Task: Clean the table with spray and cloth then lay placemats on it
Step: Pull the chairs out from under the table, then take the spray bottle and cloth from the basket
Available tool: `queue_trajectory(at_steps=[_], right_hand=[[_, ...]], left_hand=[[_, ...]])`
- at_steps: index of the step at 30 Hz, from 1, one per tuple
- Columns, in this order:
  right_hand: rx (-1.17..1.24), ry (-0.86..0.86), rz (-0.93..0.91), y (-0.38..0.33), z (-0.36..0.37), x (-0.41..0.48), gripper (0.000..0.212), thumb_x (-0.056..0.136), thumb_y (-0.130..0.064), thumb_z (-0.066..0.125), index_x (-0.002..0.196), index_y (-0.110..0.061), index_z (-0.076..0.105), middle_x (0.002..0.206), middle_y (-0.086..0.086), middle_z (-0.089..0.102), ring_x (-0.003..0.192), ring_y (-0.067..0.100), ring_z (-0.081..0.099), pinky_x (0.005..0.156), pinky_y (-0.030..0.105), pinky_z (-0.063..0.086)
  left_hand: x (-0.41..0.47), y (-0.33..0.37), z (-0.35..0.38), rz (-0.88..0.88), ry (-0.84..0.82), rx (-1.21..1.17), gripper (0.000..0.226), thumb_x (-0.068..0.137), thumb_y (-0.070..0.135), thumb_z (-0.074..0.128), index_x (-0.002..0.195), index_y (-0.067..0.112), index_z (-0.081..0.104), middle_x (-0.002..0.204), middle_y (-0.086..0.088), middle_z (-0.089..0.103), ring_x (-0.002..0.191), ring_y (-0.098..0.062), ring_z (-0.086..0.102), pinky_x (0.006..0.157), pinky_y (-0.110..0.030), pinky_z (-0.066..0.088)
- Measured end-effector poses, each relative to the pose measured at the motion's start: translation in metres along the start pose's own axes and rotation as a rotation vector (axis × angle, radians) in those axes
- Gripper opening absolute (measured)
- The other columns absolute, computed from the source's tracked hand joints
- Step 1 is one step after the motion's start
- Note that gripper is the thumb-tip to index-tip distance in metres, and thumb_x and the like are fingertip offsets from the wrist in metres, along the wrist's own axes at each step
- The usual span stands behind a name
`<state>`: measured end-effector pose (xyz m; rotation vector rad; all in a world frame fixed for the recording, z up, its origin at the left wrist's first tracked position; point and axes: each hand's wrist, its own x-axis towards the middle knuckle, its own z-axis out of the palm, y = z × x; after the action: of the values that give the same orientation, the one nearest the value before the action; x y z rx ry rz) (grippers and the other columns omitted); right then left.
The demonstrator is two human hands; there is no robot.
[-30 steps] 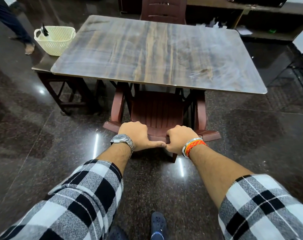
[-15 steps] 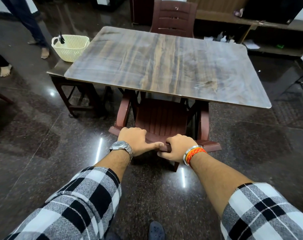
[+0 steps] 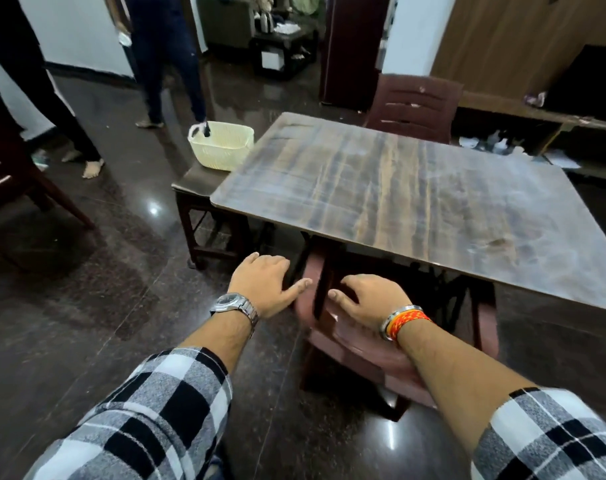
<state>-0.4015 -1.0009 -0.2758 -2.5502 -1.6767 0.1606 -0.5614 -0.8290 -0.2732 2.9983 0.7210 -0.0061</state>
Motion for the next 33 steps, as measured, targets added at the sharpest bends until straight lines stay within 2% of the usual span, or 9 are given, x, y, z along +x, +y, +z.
queue_trajectory(at_steps=[5,8,10,12,15,19,24,30,33], right_hand=[[0.111,0.043,0.041,-0.079,0.010,0.113,0.041,0.091,-0.051,0.045,0.112,-0.018,0.058,0.113,0.000,0.063,0.109,0.022,0.058,0.086,0.035,0.049],[0.125,0.044,0.040,-0.132,0.008,0.179,0.049,0.093,-0.047,0.046,0.131,-0.015,0.049,0.134,0.001,0.053,0.125,0.021,0.048,0.100,0.035,0.042],[0.133,0.083,0.031,-0.165,0.003,0.222,0.053,0.094,-0.044,0.047,0.137,-0.012,0.043,0.141,0.005,0.047,0.130,0.022,0.042,0.106,0.033,0.034],[0.169,0.130,0.032,-0.195,0.001,0.271,0.056,0.095,-0.043,0.047,0.139,-0.010,0.039,0.144,0.007,0.043,0.134,0.022,0.038,0.109,0.031,0.029],[0.186,0.110,0.020,-0.219,0.004,0.324,0.062,0.094,-0.044,0.047,0.144,-0.011,0.034,0.150,0.007,0.036,0.139,0.020,0.031,0.112,0.030,0.025],[0.218,0.113,0.040,-0.224,0.012,0.430,0.062,0.094,-0.042,0.048,0.145,-0.012,0.033,0.152,0.006,0.033,0.141,0.018,0.028,0.114,0.027,0.021],[0.259,0.099,0.098,-0.211,0.032,0.562,0.062,0.093,-0.042,0.049,0.144,-0.010,0.033,0.153,0.007,0.032,0.141,0.018,0.028,0.115,0.031,0.025],[0.278,0.026,0.142,-0.198,0.041,0.692,0.063,0.093,-0.038,0.051,0.143,-0.004,0.033,0.151,0.013,0.034,0.140,0.023,0.028,0.115,0.030,0.020],[0.291,-0.025,0.169,-0.193,0.049,0.749,0.063,0.093,-0.038,0.050,0.143,-0.002,0.032,0.149,0.015,0.036,0.139,0.026,0.030,0.116,0.032,0.022]], left_hand=[[0.034,-0.121,-0.018,-0.052,0.004,-0.025,0.103,0.082,0.077,0.005,0.147,0.012,0.050,0.154,-0.006,0.051,0.141,-0.022,0.047,0.121,-0.042,0.026],[0.056,-0.199,-0.030,-0.086,0.023,-0.046,0.087,0.093,0.071,0.021,0.155,0.012,0.040,0.161,-0.006,0.042,0.148,-0.020,0.038,0.123,-0.042,0.021],[0.075,-0.246,-0.038,-0.094,0.046,-0.031,0.079,0.100,0.065,0.030,0.158,0.012,0.034,0.164,-0.005,0.037,0.150,-0.020,0.033,0.124,-0.041,0.018],[0.098,-0.298,-0.041,-0.112,0.047,-0.040,0.076,0.101,0.062,0.032,0.159,0.012,0.031,0.166,-0.004,0.032,0.152,-0.020,0.030,0.125,-0.041,0.017],[0.122,-0.344,-0.037,-0.167,0.041,-0.060,0.076,0.102,0.062,0.031,0.160,0.014,0.029,0.168,-0.004,0.028,0.153,-0.019,0.028,0.125,-0.041,0.017],[0.191,-0.416,-0.024,-0.225,0.003,-0.121,0.077,0.103,0.061,0.031,0.162,0.013,0.023,0.170,-0.004,0.022,0.155,-0.019,0.024,0.126,-0.041,0.014],[0.295,-0.495,-0.013,-0.247,-0.039,-0.139,0.080,0.102,0.061,0.033,0.163,0.011,0.017,0.171,-0.006,0.020,0.155,-0.020,0.021,0.127,-0.043,0.012],[0.408,-0.573,-0.002,-0.266,-0.116,-0.148,0.081,0.102,0.060,0.034,0.163,0.009,0.016,0.171,-0.008,0.018,0.154,-0.023,0.024,0.126,-0.044,0.012],[0.464,-0.605,0.008,-0.246,-0.160,-0.150,0.083,0.102,0.061,0.034,0.163,0.008,0.016,0.171,-0.008,0.018,0.154,-0.024,0.026,0.126,-0.044,0.014]])
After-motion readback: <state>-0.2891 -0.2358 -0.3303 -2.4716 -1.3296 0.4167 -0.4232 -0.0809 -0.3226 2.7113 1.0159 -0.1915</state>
